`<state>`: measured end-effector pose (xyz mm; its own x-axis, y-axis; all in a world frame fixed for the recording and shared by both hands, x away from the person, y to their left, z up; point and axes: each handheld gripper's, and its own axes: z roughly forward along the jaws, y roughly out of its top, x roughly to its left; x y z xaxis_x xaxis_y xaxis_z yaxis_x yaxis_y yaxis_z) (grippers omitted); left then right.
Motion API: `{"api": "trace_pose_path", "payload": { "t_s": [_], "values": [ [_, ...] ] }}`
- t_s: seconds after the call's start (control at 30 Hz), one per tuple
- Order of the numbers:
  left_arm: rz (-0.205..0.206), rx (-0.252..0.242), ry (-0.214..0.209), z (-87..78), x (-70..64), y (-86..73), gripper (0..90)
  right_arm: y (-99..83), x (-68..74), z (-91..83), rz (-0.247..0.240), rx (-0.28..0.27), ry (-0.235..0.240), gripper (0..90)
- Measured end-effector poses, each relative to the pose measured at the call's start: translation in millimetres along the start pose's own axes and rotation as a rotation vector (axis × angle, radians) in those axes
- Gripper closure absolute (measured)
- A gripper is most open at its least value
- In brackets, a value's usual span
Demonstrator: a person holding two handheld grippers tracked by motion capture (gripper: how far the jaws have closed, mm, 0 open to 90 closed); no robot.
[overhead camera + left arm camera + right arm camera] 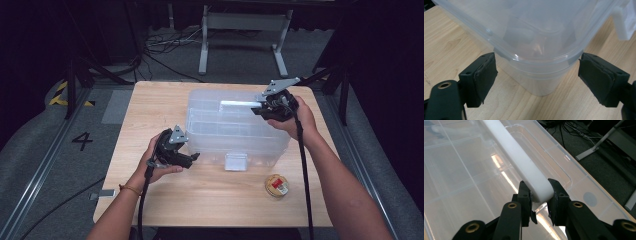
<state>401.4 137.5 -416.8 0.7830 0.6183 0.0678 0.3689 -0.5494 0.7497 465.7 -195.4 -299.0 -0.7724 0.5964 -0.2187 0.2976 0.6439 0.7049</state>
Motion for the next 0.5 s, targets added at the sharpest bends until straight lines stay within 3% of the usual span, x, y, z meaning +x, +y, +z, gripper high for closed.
{"api": "trace_pose_path", "payload": {
  "t_s": [0.1, 0.3, 0.5],
  "values": [
    [-0.025, -0.052, -0.024, -7.3, 3.4, -1.5, 18.8, 1.2, -2.3, -0.7, 0.000, 0.002, 0.011, 74.4],
    [-0.014, -0.060, -0.025, -15.3, 4.0, -2.1, 26.3, 8.0, -8.7, -2.4, 0.035, 0.012, 0.014, 74.2],
    [-0.060, -0.108, -0.020, -23.6, 6.7, -0.7, 34.2, 20.4, -14.4, -4.5, 0.087, 0.064, -0.003, 73.3]
  ]
}}
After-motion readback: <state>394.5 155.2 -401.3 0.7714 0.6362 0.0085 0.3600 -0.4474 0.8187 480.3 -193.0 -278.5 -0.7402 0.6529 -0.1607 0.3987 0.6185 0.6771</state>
